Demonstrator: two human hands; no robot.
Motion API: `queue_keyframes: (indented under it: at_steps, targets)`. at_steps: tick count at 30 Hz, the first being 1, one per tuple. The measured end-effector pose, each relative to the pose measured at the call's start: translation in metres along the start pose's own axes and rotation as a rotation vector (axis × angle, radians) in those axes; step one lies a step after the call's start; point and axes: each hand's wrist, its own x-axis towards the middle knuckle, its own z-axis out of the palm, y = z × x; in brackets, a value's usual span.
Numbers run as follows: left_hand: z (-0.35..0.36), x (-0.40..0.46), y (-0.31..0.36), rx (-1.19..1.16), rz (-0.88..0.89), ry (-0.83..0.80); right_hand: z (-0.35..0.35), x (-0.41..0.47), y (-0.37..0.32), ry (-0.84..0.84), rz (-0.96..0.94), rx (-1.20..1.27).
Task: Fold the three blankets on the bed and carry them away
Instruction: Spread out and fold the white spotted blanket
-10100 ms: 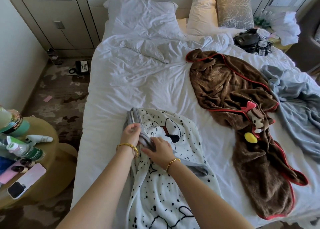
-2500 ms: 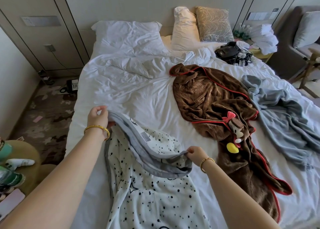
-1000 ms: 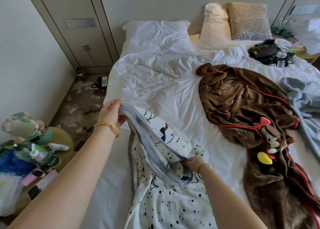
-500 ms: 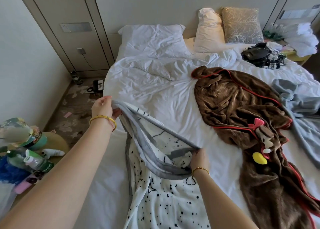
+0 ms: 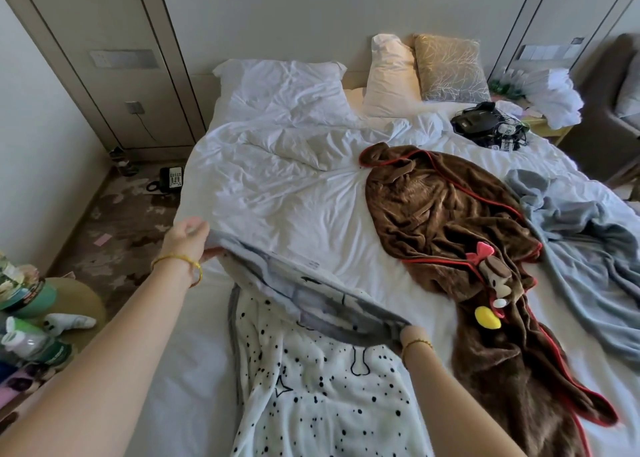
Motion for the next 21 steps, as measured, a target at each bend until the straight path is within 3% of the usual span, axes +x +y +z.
queue_keyframes:
  at_steps: [1, 2, 4, 9, 12, 15, 19, 21]
  targets:
    - [-0.002, 0.003, -0.016, 0.104, -0.055, -0.035, -0.009, 0.0, -0.009, 0.03, 0.125, 0.302]
    - [-0.005, 0.006, -0.032, 0.208, -0.131, -0.066, -0.016, 0.008, -0.011, 0.044, 0.145, 0.195]
    - [-0.012, 0.009, -0.065, 0.388, -0.292, -0.125, -0.021, 0.004, -0.029, 0.07, 0.115, 0.21]
    - [-0.03, -0.002, -0.118, 0.802, -0.653, -0.248, -0.002, 0.025, -0.048, -0.17, 0.235, 0.155]
    - [-0.018, -0.003, -0.128, 0.801, -0.828, -0.296, 0.025, 0.032, -0.065, -0.205, 0.149, 0.043]
    - [0.028, 0.024, -0.095, 0.395, -0.674, -0.162, 0.068, 0.034, -0.13, -0.232, -0.056, 0.068]
    - [0.098, 0.084, 0.049, -0.156, -0.133, 0.036, 0.126, -0.022, -0.289, -0.317, -0.674, 0.023]
    - [0.111, 0.111, 0.122, -0.277, 0.11, 0.133, 0.14, -0.049, -0.36, -0.365, -0.893, 0.161]
